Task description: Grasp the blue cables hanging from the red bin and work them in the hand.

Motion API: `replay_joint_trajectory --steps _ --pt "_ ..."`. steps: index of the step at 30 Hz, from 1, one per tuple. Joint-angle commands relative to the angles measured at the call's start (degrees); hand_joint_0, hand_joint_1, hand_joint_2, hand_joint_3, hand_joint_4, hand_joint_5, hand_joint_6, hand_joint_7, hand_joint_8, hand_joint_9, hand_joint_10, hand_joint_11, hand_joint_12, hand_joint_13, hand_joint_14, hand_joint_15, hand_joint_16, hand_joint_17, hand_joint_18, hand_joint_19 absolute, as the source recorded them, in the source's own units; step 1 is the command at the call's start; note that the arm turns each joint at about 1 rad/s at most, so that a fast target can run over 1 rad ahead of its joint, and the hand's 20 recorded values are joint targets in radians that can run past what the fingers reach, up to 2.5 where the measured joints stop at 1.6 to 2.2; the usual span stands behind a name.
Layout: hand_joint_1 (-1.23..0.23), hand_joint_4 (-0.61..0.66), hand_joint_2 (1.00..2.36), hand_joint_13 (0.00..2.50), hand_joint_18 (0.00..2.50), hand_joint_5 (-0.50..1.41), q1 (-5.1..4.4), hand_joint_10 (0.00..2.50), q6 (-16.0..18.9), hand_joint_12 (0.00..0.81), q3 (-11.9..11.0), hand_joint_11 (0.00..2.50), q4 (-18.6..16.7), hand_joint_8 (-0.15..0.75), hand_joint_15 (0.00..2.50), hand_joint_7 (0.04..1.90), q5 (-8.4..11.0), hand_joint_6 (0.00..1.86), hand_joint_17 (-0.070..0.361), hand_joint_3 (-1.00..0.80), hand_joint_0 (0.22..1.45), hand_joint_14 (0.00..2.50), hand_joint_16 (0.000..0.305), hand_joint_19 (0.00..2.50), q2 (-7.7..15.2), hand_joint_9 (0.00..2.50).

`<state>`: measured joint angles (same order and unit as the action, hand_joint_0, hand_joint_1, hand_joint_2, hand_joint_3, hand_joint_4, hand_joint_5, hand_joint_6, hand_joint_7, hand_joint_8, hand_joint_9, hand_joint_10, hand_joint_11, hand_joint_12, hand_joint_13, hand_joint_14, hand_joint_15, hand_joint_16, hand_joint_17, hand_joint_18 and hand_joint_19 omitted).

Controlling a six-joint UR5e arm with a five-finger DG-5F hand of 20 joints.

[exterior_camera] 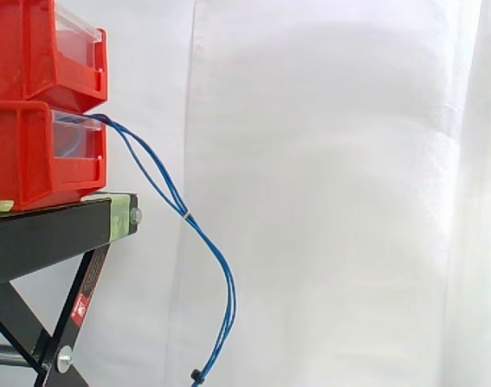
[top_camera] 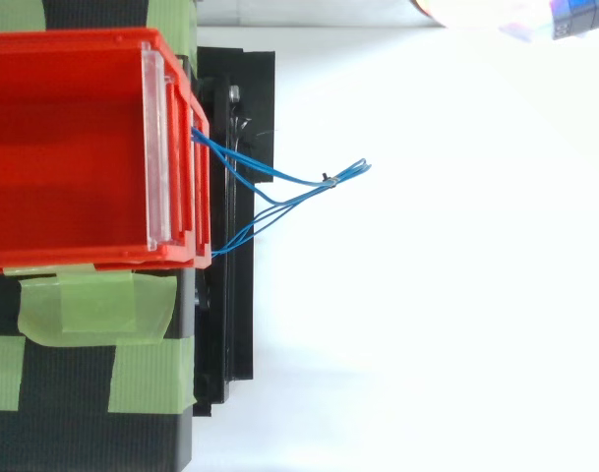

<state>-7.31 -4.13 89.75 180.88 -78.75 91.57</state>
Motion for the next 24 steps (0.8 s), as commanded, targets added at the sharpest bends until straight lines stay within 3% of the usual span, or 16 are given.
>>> replay_joint_trajectory --steps 1,21,24 --pt "-0.49 0.18 1.00 0.04 0.00 -0.27 -0.07 0.00 0.0 0.360 0.0 0.16 0.0 0.268 0.22 0.68 0.00 0.01 0.133 -1.00 0.77 0.01 0.059 0.22 -0.1 0.29" --pt "-0.49 0.18 1.00 0.09 0.00 -0.26 -0.07 0.00 0.0 0.359 0.0 0.19 0.0 0.275 0.23 0.68 0.00 0.01 0.131 -0.99 0.78 0.01 0.058 0.26 -0.1 0.33" --pt "-0.50 0.18 1.00 0.03 0.00 -0.27 -0.07 0.00 0.0 0.357 0.0 0.12 0.0 0.248 0.23 0.68 0.00 0.01 0.131 -0.99 0.78 0.01 0.058 0.25 -0.1 0.16"
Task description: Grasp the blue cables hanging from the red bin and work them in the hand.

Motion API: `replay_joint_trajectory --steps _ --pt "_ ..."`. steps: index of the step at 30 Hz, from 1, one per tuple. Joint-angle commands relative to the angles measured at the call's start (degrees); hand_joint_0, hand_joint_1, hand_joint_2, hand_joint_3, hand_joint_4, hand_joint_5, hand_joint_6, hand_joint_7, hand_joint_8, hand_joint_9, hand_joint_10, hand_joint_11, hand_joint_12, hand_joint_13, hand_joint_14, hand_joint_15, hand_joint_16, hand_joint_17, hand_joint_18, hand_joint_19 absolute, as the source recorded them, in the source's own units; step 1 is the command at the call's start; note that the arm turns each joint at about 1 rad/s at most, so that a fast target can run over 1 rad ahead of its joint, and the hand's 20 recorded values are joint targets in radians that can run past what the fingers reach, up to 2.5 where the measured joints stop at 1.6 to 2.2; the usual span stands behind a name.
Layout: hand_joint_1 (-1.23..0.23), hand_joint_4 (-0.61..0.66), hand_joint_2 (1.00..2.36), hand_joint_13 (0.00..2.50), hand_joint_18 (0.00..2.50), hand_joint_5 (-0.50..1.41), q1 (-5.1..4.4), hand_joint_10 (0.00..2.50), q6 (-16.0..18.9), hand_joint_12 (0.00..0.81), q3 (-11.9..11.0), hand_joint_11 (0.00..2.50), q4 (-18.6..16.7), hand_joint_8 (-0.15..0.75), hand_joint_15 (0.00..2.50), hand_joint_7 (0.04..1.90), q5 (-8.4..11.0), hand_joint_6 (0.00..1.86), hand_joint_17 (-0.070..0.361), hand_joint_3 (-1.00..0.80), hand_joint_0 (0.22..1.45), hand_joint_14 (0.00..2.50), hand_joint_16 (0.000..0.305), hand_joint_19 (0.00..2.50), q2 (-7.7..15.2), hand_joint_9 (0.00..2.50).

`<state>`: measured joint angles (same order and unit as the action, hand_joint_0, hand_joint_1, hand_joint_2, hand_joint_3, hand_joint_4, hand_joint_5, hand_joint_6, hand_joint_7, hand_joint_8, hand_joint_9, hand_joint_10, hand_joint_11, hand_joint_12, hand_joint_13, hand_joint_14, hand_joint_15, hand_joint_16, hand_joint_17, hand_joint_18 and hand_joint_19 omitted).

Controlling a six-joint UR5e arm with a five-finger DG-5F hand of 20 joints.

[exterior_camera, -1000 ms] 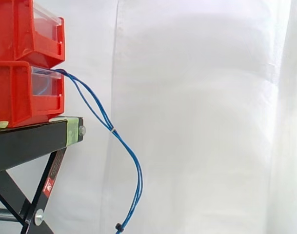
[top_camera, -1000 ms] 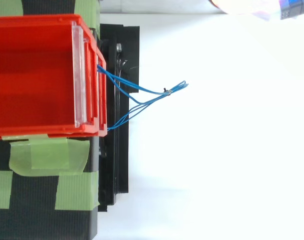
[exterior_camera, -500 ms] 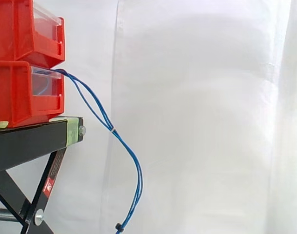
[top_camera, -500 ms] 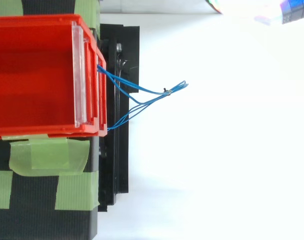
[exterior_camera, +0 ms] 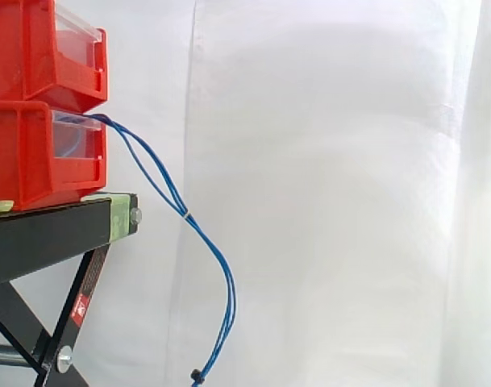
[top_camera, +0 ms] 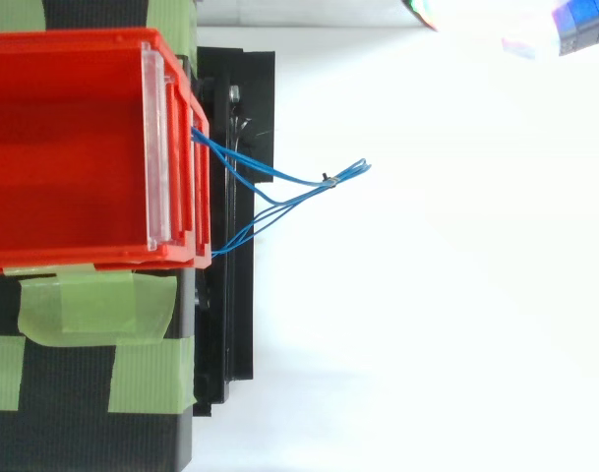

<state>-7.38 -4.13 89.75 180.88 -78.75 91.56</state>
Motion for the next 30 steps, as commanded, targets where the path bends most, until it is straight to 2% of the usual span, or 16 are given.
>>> replay_joint_trajectory --steps 1,4,10,30 --pt "-0.49 0.16 1.00 0.00 0.00 -0.31 0.00 0.00 0.0 0.345 0.0 0.08 0.0 0.224 0.24 0.70 0.00 0.01 0.129 -1.00 0.77 0.01 0.057 0.28 0.0 0.02" --pt "-0.49 0.14 1.00 0.00 0.00 -0.34 0.00 0.00 0.0 0.341 0.0 0.00 0.0 0.172 0.23 0.68 0.00 0.01 0.130 -0.99 0.77 0.01 0.058 0.28 0.0 0.00" --pt "-0.50 0.13 1.00 0.00 0.00 -0.35 0.00 0.00 0.0 0.340 0.1 0.00 0.0 0.142 0.23 0.67 0.00 0.01 0.131 -0.99 0.76 0.01 0.058 0.28 0.0 0.00" --pt "-0.50 0.13 1.00 0.00 0.00 -0.35 0.00 0.00 0.0 0.339 0.0 0.00 0.0 0.176 0.24 0.68 0.00 0.01 0.131 -0.99 0.76 0.01 0.058 0.29 -0.1 0.00"
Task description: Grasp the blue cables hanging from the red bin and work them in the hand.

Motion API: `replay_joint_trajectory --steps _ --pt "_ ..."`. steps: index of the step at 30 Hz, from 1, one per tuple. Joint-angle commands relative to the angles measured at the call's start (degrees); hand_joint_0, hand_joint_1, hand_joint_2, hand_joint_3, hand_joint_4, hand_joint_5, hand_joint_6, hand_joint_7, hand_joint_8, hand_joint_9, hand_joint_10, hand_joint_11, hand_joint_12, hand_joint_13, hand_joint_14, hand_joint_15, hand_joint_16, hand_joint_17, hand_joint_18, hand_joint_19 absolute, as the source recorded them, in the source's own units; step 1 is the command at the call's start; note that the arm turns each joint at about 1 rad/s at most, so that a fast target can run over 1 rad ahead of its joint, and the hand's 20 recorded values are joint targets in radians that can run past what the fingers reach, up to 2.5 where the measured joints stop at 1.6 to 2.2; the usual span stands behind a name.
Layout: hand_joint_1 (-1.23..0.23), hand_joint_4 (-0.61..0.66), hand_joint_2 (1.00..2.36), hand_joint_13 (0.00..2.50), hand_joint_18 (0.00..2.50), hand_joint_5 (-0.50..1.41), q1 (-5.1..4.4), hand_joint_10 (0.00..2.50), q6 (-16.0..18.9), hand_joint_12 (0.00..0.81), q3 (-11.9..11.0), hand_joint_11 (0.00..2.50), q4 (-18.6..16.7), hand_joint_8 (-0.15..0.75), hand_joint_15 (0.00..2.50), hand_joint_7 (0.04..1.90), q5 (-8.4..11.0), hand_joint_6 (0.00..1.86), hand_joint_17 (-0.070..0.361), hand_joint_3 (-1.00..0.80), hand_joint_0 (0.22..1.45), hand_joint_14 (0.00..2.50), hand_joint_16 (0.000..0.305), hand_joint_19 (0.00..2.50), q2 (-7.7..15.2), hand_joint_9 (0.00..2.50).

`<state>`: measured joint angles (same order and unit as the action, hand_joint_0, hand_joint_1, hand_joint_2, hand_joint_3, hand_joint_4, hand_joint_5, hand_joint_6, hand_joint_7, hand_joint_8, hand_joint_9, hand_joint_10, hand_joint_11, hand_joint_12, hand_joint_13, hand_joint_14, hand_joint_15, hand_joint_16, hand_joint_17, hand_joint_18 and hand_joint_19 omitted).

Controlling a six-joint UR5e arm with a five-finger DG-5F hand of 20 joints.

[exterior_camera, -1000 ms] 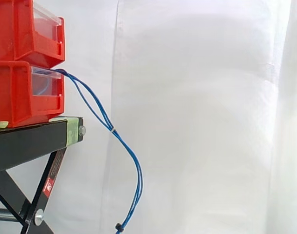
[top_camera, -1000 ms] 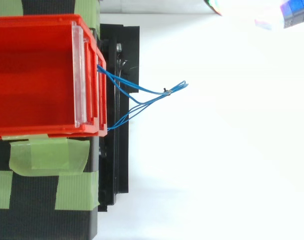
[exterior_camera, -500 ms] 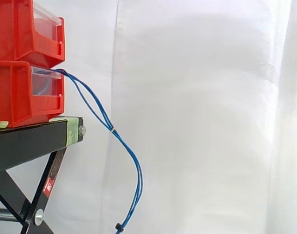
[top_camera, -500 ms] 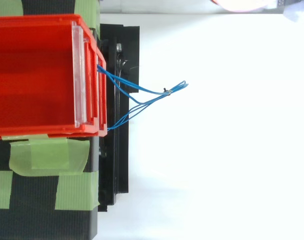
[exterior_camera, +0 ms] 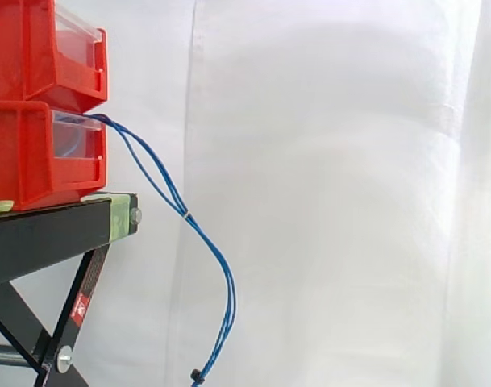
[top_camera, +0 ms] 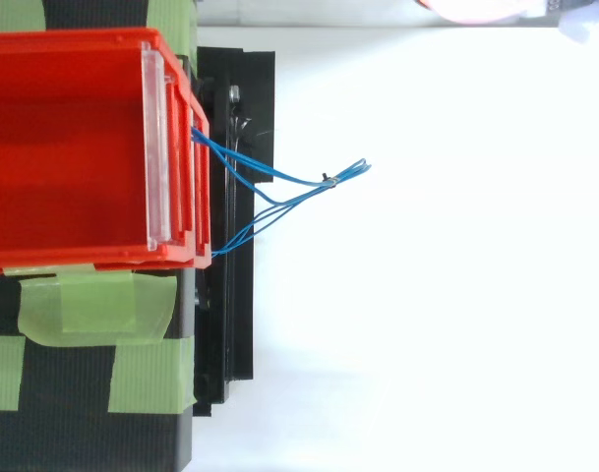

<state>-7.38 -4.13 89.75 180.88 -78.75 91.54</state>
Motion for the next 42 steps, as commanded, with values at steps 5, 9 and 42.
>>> replay_joint_trajectory --steps 5,9,42 --pt "-0.50 0.14 1.00 0.00 0.00 -0.35 0.00 0.00 0.0 0.341 0.0 0.02 0.0 0.183 0.24 0.68 0.00 0.01 0.130 -0.98 0.77 0.01 0.058 0.29 0.0 0.00" --pt "-0.50 0.14 1.00 0.00 0.00 -0.35 0.00 0.00 0.0 0.339 0.0 0.02 0.4 0.186 0.24 0.69 0.00 0.01 0.129 -0.98 0.77 0.01 0.058 0.29 0.0 0.00" --pt "-0.51 0.16 1.00 0.00 0.00 -0.31 -1.05 0.00 5.2 0.347 30.0 0.04 -24.6 0.212 0.21 0.68 2.02 0.01 0.129 -0.97 0.78 0.01 0.057 0.26 0.1 0.10"
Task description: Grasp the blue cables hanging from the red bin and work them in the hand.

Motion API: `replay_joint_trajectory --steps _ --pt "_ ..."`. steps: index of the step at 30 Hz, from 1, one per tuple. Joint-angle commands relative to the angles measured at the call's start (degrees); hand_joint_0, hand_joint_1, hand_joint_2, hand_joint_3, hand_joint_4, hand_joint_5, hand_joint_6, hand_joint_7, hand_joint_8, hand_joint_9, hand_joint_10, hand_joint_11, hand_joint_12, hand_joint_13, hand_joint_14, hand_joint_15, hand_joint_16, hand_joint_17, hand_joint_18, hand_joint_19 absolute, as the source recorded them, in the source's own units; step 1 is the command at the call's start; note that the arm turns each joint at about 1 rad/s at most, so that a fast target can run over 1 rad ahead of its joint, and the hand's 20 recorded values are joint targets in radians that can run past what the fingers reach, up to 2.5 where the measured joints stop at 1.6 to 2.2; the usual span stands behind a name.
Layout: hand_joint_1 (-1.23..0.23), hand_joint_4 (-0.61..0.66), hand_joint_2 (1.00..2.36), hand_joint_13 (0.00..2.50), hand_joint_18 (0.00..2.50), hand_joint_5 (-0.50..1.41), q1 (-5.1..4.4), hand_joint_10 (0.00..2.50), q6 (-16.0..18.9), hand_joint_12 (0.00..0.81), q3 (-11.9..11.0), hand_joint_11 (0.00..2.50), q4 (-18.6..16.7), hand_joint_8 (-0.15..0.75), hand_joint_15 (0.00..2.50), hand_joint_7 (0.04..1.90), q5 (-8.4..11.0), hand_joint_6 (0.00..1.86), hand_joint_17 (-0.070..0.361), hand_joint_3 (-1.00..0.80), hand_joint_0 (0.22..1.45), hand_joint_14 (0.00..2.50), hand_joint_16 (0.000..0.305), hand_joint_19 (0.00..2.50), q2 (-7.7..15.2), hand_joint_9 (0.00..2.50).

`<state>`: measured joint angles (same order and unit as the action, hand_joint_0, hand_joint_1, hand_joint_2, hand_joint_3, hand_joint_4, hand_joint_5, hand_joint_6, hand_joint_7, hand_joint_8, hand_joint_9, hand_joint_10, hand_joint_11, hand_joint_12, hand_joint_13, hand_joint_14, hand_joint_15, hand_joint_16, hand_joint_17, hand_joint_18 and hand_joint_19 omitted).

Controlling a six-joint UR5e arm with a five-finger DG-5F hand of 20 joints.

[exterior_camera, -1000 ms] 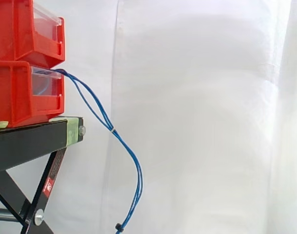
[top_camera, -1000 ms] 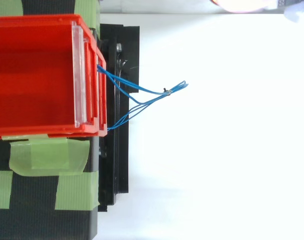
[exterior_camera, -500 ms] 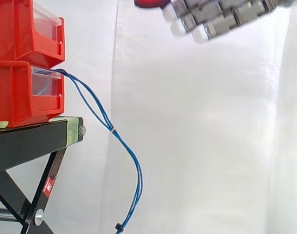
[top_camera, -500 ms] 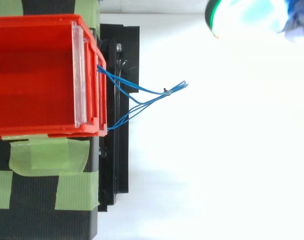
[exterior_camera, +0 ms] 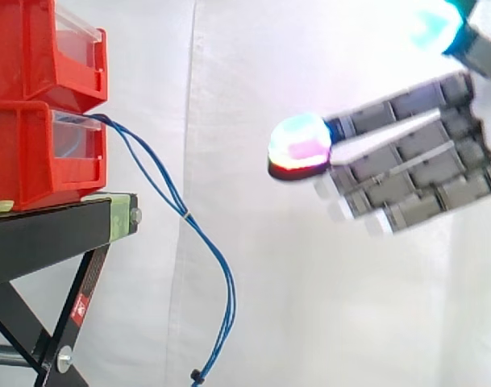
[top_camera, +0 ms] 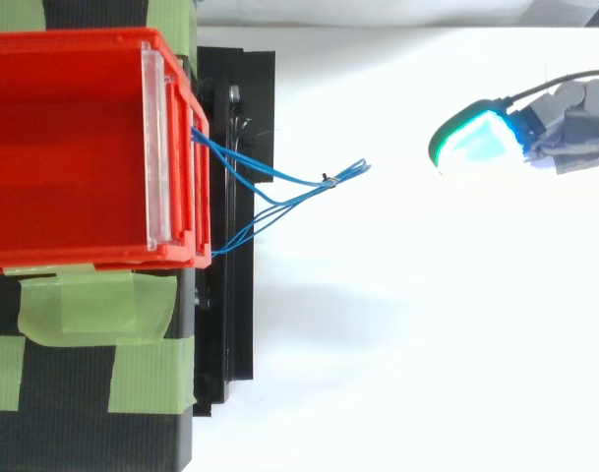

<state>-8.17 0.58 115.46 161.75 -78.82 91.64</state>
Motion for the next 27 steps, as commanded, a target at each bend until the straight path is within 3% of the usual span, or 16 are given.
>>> replay_joint_trajectory --steps 1,4,6,9,11,12,15,18,20,21,24,25,26,27 --pt "-0.51 0.16 1.00 0.00 0.00 -0.31 -0.27 0.00 0.5 0.348 4.9 0.04 -6.3 0.214 0.21 0.68 2.53 0.01 0.129 -0.97 0.78 0.01 0.057 0.26 0.0 0.10" --pt "-0.51 0.16 1.00 0.00 0.00 -0.31 -0.53 0.00 0.4 0.348 7.9 0.04 -10.0 0.214 0.21 0.68 4.90 0.01 0.129 -0.97 0.78 0.01 0.057 0.26 0.0 0.10" --pt "-0.51 0.16 1.00 0.00 0.00 -0.31 -0.71 0.00 0.4 0.348 8.6 0.04 -11.2 0.214 0.21 0.68 5.87 0.01 0.129 -0.96 0.78 0.01 0.057 0.26 0.6 0.11" --pt "-0.51 0.16 1.00 0.00 0.00 -0.30 -0.80 0.00 0.7 0.349 9.6 0.05 -13.7 0.214 0.21 0.68 7.01 0.01 0.128 -0.94 0.79 0.01 0.057 0.25 3.9 0.11" --pt "-0.52 0.16 1.00 0.00 0.00 -0.30 -0.80 0.00 1.7 0.348 9.6 0.05 -14.6 0.217 0.21 0.68 7.01 0.01 0.128 -0.94 0.79 0.01 0.057 0.26 6.5 0.12" --pt "-0.52 0.16 1.00 0.00 0.00 -0.30 -0.80 0.00 4.3 0.347 9.6 0.05 -15.8 0.217 0.21 0.68 6.40 0.01 0.128 -0.94 0.79 0.01 0.057 0.25 9.2 0.12" --pt "-0.52 0.16 1.00 0.00 0.00 -0.29 -0.80 0.00 6.2 0.348 9.6 0.06 -17.2 0.218 0.21 0.68 6.49 0.01 0.128 -0.94 0.79 0.01 0.057 0.26 10.6 0.12" --pt "-0.52 0.17 1.00 0.00 0.00 -0.29 -0.80 0.00 7.1 0.348 9.6 0.05 -21.2 0.219 0.21 0.68 6.66 0.01 0.128 -0.94 0.79 0.01 0.057 0.26 12.2 0.13" --pt "-0.52 0.17 1.00 0.01 0.00 -0.29 -0.80 0.00 6.5 0.348 9.6 0.06 -23.1 0.223 0.22 0.68 7.80 0.01 0.128 -0.94 0.79 0.01 0.057 0.26 13.0 0.13" --pt "-0.52 0.17 1.00 0.01 0.00 -0.29 -0.80 0.00 5.7 0.347 9.5 0.06 -24.7 0.222 0.21 0.68 9.56 0.01 0.128 -0.94 0.79 0.01 0.057 0.26 14.5 0.13" --pt "-0.52 0.17 1.00 0.01 0.00 -0.28 -0.71 0.00 5.4 0.348 9.6 0.07 -26.4 0.222 0.22 0.68 10.62 0.01 0.128 -0.94 0.79 0.01 0.057 0.27 17.1 0.13" --pt "-0.53 0.17 1.00 0.01 0.00 -0.28 -0.62 0.00 5.6 0.348 9.6 0.06 -27.4 0.221 0.22 0.68 10.79 0.01 0.128 -0.94 0.79 0.01 0.057 0.27 18.9 0.13" --pt "-0.53 0.17 1.00 0.02 0.00 -0.28 -0.36 0.00 6.3 0.348 8.6 0.06 -29.0 0.221 0.22 0.68 11.23 0.01 0.128 -0.94 0.79 0.01 0.057 0.27 20.5 0.13" --pt "-0.53 0.17 1.00 0.02 0.00 -0.28 -0.27 0.00 6.8 0.347 7.9 0.07 -29.3 0.221 0.22 0.68 11.14 0.01 0.128 -0.94 0.79 0.01 0.057 0.27 20.6 0.13"
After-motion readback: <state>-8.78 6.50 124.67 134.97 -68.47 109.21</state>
